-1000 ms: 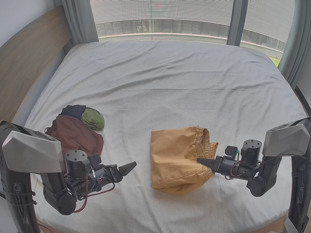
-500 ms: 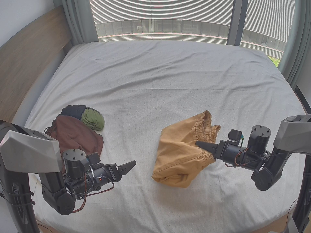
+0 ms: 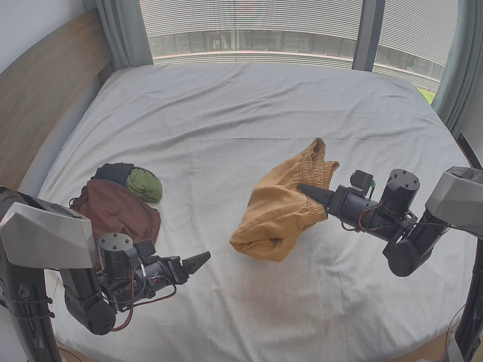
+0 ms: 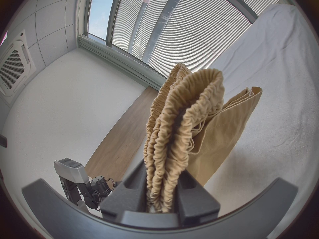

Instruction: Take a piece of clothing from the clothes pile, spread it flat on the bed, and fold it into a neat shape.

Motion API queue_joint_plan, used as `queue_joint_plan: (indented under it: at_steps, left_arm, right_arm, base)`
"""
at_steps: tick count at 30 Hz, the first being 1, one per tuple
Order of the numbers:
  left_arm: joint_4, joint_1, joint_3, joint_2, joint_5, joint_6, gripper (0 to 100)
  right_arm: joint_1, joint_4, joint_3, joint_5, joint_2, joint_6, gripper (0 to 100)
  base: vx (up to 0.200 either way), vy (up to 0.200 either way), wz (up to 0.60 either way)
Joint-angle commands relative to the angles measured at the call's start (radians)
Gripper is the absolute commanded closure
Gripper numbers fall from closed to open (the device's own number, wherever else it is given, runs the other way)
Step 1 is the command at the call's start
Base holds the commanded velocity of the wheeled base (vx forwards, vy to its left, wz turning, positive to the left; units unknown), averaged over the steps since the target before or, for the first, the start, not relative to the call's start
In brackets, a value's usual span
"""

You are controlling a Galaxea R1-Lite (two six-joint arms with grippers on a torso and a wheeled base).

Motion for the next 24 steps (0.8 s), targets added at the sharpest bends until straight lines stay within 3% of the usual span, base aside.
queue_joint_plan:
  at_steps: [1,24]
  left_arm:
    - [0.000,0.000,0.004,0.004,-0.002,0.000,0]
    - [0.000,0.009,0.006,0.006,-0.002,0.000,0]
  right_arm:
    - [0.001,0.056,-0.102,0.001,0.006,0.016,100]
    - [-0.005,0.378,-0.602,0.001,0.184,0.016,100]
  base:
    - [0.000,0.000,0.00]
    - [0.000,0.000,0.00]
